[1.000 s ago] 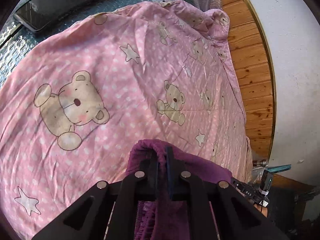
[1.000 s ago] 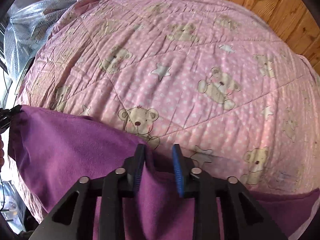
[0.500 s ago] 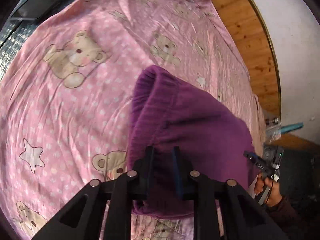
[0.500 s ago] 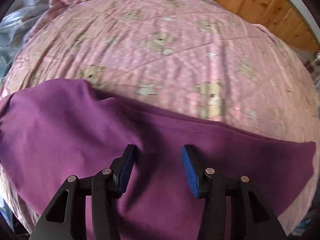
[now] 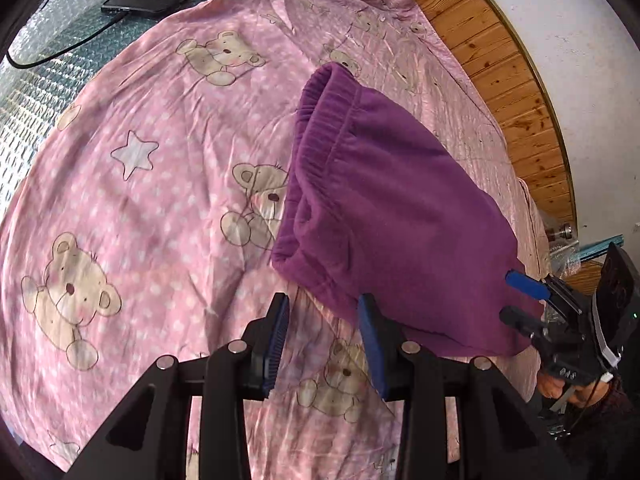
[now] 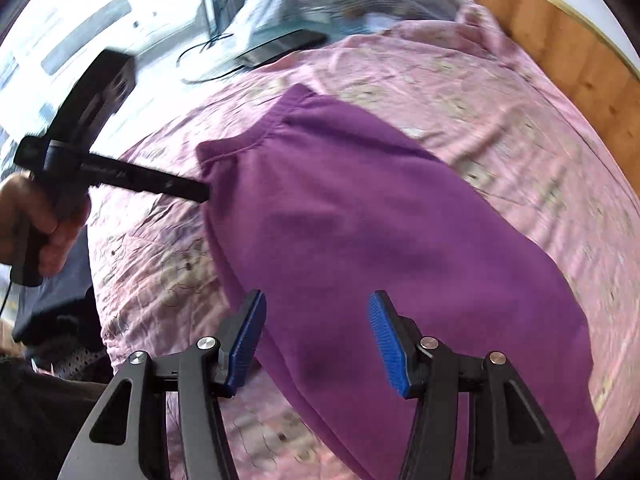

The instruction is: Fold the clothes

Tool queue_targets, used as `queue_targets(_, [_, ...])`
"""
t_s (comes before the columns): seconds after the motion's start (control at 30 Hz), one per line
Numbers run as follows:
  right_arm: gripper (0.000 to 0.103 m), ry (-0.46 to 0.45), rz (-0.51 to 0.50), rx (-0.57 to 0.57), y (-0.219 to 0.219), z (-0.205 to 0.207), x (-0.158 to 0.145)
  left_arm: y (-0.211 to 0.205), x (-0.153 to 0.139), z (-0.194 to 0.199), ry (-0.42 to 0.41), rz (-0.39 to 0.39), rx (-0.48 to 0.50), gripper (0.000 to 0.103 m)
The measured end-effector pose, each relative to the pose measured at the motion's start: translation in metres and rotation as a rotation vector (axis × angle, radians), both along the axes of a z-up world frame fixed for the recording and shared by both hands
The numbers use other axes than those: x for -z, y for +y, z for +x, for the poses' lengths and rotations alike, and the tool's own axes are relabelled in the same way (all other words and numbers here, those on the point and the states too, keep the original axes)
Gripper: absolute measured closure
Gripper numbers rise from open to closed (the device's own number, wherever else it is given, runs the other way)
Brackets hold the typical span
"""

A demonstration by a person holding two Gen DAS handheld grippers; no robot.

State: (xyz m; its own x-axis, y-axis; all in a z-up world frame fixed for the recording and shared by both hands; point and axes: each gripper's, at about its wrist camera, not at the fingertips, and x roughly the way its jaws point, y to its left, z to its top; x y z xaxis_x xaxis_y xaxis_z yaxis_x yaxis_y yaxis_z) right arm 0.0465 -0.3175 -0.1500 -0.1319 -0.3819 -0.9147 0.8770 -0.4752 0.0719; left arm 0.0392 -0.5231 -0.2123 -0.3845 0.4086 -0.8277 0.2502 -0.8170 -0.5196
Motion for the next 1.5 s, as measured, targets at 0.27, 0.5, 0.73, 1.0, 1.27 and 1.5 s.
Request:
queue_targets(0.27, [0.098, -0.063, 0.065, 0.106, -0.001, -0.017, 0.031, 0.0, 0.005, 0.001, 0.049, -0.093, 0.003, 0.07])
queue_targets(0.5, [0.102, -0.102, 0.107, 0.167, 0.016, 0.002, 0.049, -0.015, 0.006, 0.014, 0.064, -0.066, -0.035, 0.073])
queue_targets(0.73, [0.08, -0.245, -0.135, 0.242, 0.088, -0.005, -0.001, -0.033, -0.009, 0.018, 0.012, -0.12, -0.065, 0.073])
queue_targets(1.0, [0.065, 0.019, -0.009, 1.028, 0.369, -0.11, -0.001, 0.006, -0.092, -0.019, 0.192, -0.216, 0.036, 0.073])
queue_targets(1.27, [0.066, 0.018, 0.067, 1.016, 0.45, -0.182, 0.041, 0.079, -0.006, -0.028, -0.012, -0.258, 0.194, 0.085])
queue_targets(1.5, [0.066, 0.012, -0.041, 0.887, 0.387, -0.14, -0.006, 0.095, -0.036, -0.026, -0.02, -0.322, 0.144, 0.09])
